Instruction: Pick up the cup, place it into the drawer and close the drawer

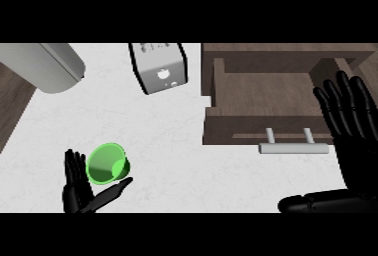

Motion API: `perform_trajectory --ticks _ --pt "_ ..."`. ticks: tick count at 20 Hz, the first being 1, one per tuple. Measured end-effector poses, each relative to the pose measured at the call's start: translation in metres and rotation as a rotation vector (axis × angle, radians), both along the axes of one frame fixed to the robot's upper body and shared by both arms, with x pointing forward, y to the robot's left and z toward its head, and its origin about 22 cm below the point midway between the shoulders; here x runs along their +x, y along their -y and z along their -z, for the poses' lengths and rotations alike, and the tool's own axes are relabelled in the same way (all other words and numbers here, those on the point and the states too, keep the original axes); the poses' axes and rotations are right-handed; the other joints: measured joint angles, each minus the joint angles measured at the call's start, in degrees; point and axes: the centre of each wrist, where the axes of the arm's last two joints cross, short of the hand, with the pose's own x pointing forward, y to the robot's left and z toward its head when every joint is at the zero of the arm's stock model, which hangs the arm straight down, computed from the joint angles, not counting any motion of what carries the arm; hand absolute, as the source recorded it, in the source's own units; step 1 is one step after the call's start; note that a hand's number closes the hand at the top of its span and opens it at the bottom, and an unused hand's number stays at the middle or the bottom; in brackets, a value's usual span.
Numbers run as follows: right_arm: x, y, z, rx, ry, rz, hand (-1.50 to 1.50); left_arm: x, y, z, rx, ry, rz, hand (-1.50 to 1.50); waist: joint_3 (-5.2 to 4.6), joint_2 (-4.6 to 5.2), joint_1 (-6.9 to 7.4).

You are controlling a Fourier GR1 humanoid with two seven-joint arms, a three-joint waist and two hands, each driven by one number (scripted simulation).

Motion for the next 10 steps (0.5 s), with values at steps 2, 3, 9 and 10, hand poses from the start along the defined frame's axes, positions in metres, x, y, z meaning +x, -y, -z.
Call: perform_trajectory --ticks 2,3,9,10 --pt "-0.001 0.004 -0.002 0.004 0.0 -0.001 -1.5 0.003 0.008 0.002 -0.006 0.011 0.007 -1.5 0.01 -0.01 -0.03" --pt "0.001 0.004 -0.004 0.004 -0.003 -0.004 -1.5 0.005 0.008 0.001 -0.013 0.017 0.014 -1.5 0.01 -0.01 -0.01" --pt "0.002 0.003 -0.008 0.0 -0.001 -0.003 -1.5 0.01 0.009 0.005 -0.047 0.043 0.022 -1.5 -0.01 -0.01 0.01" --pt "0.002 0.003 -0.01 -0.003 -0.003 -0.005 -1.5 0.015 0.009 0.002 -0.052 0.044 0.022 -1.5 0.01 -0.01 0.01"
